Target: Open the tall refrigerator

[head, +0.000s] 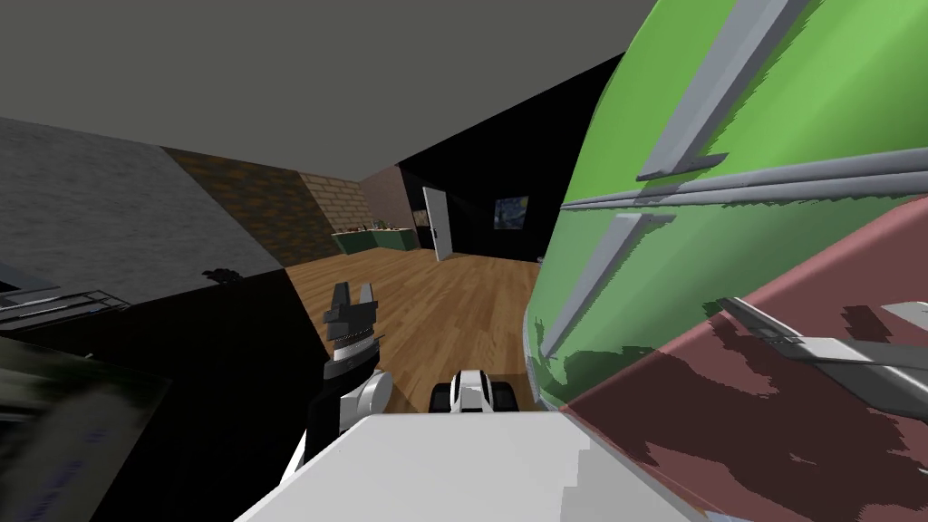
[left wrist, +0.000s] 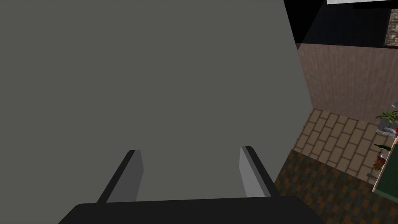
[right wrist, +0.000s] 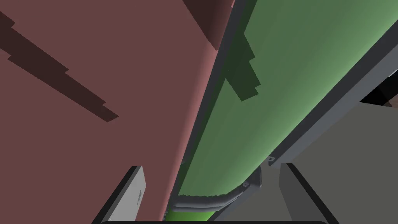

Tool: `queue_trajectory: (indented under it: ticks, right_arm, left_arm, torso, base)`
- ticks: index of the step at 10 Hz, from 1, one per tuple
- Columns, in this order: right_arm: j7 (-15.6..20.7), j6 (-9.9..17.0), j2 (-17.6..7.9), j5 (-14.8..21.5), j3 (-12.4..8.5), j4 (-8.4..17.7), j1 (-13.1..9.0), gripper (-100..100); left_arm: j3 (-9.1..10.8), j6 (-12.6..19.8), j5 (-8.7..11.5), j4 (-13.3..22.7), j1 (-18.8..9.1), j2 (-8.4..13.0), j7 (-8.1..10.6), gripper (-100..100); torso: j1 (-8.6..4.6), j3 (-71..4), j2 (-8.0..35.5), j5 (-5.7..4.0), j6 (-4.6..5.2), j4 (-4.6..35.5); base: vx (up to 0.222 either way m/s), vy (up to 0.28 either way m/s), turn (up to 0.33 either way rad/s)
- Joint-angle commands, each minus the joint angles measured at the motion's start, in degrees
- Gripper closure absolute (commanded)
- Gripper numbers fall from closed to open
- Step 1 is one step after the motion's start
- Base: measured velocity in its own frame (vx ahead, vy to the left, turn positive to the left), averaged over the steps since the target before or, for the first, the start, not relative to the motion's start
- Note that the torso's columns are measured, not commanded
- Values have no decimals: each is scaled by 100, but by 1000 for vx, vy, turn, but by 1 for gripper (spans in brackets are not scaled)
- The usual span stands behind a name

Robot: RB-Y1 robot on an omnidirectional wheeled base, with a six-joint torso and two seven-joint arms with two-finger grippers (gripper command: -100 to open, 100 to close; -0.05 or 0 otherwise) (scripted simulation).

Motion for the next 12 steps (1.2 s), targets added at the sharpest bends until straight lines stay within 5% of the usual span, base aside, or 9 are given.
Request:
queue_trajectory:
  ticks: [1, 12]
  right_arm:
    - [107, 43, -37, 121, -419, -15, 112, -100]
    - [667, 251, -358, 750, -2084, 67, 571, -100]
  left_arm:
    - [0, 0, 0, 0, 0, 0, 0, 0]
    - [0, 0, 0, 0, 0, 0, 0, 0]
  torso:
    - [0, -4, -7, 0, -3, -2]
    - [-28, -80, -73, 31, -33, -19]
  base:
    - [56, 26, 69]
    - [51, 28, 82]
